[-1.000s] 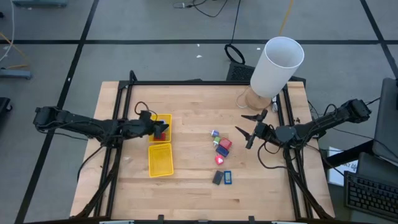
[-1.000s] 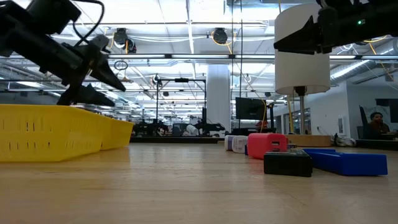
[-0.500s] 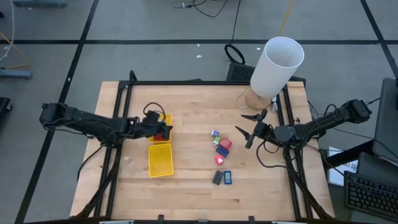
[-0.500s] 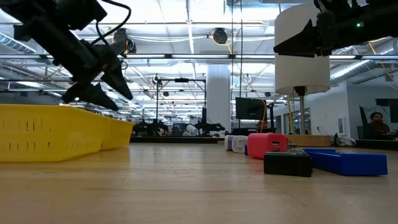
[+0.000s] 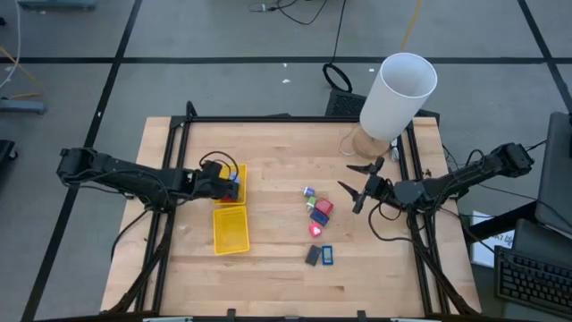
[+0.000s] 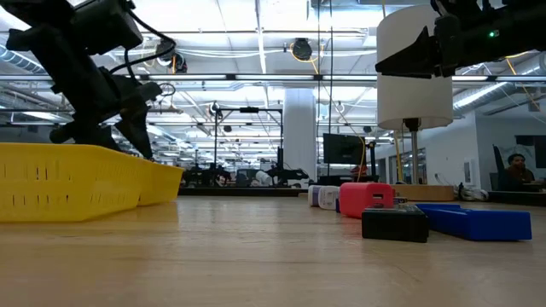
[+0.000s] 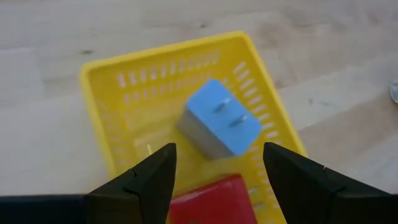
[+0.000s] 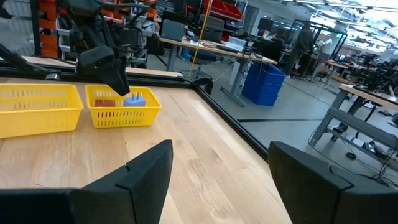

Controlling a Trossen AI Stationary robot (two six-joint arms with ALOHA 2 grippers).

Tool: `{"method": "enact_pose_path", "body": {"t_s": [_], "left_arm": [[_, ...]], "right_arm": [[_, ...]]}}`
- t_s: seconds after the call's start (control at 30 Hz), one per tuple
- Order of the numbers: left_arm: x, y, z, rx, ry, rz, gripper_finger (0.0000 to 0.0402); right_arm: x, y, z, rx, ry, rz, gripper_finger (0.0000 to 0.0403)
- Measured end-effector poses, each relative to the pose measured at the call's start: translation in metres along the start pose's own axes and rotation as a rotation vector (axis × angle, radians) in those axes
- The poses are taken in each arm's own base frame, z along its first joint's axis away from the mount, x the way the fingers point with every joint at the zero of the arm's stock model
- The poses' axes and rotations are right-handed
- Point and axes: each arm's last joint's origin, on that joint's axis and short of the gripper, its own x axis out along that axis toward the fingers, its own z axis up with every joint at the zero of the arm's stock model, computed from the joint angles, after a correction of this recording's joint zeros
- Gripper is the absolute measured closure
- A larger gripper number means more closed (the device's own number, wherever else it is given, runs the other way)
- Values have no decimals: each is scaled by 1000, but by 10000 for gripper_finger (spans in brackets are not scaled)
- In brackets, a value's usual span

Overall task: Pick & Place Office items
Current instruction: Put the blue charger adapter into the top yellow bin

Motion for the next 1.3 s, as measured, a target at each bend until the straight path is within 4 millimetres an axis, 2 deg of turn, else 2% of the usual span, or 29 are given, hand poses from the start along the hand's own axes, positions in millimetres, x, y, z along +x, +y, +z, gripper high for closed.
{"method": "enact_pose_path", "body": {"t_s": [0.1,0.33,0.57,0.67,1.03,1.3], "left_arm": [[0,-2,2,-10,-47,-7,158],[0,-19,9,14,-126,-154,158],[23,-19,6,8,-80,-73,158],[26,-17,8,-2,-64,-67,158],[15,-19,8,83,30,-172,158],[8,-22,8,123,-6,-211,158]], "right_arm": [[0,0,0,0,0,0,149],[0,0,0,0,0,0,149],[0,0,0,4,-3,0,149],[0,0,1,7,-6,-1,149],[0,0,-1,-5,5,1,149],[0,0,-1,-5,5,1,149]]}}
